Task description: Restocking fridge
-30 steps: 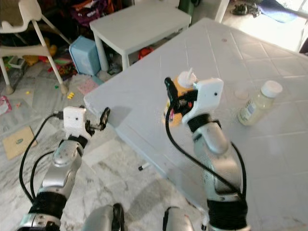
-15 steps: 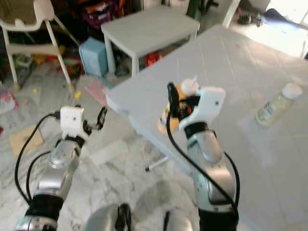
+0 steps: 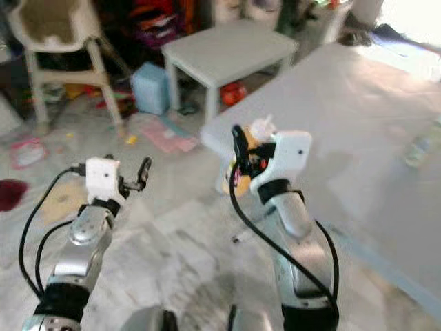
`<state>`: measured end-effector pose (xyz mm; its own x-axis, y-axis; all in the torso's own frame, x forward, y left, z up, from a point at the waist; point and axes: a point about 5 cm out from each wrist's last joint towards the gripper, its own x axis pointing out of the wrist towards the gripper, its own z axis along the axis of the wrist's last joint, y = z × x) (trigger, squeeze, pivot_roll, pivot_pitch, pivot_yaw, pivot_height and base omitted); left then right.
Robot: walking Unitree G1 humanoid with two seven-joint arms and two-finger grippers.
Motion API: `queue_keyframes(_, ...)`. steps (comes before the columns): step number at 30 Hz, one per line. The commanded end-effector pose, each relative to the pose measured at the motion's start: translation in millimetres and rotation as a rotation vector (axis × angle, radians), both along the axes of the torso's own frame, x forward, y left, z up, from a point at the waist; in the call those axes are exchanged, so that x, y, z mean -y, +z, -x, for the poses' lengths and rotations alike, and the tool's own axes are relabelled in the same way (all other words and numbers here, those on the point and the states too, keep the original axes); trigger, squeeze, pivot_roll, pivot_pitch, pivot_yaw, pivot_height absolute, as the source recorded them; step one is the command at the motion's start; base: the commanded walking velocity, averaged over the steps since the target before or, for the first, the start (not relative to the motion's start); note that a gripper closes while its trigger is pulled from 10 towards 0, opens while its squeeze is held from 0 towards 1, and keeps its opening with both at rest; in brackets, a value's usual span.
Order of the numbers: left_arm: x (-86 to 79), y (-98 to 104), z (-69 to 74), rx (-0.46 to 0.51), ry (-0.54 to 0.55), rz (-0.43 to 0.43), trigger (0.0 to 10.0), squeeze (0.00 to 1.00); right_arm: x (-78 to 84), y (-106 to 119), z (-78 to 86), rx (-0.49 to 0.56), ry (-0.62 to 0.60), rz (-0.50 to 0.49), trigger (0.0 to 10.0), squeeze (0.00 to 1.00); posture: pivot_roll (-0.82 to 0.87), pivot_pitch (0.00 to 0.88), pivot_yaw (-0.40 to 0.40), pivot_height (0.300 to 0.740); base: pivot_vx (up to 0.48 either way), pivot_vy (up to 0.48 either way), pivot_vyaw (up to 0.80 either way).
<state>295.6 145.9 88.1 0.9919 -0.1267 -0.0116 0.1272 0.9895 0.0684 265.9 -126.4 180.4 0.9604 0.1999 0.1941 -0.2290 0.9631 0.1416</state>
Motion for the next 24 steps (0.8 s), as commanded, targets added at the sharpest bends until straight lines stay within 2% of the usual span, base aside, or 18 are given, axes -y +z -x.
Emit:
queue_keyframes(1,6.6,-1,0.7,-0.007,-0.025,-0.01,10.0,0.0,6.9,-3,1.1,-0.008,-0.023,0.009,10.0,0.0,-0.07,0.077,0.012,0.74,0.0,0.48,0.8)
queue_keyframes(11,11.2,1,-2.4,-0.007,-0.037,-0.036,10.0,0.0,8.8,-7,0.1,-0.017,-0.029,0.016,10.0,0.0,-0.07,0.078,0.014,0.74,0.0,0.472,0.8)
queue_keyframes(19,13.6,-2,-3.0,-0.058,-0.041,-0.014,10.0,0.0,10.4,-11,-1.6,-0.03,-0.039,0.019,10.0,0.0,-0.06,0.081,0.016,0.74,-0.333,0.342,0.77)
queue_keyframes(24,15.3,-2,-2.4,-0.06,-0.054,-0.028,10.0,0.0,12.1,-13,-2.2,-0.041,-0.05,0.014,10.0,0.0,-0.06,0.086,0.016,0.74,-0.388,0.288,0.0)
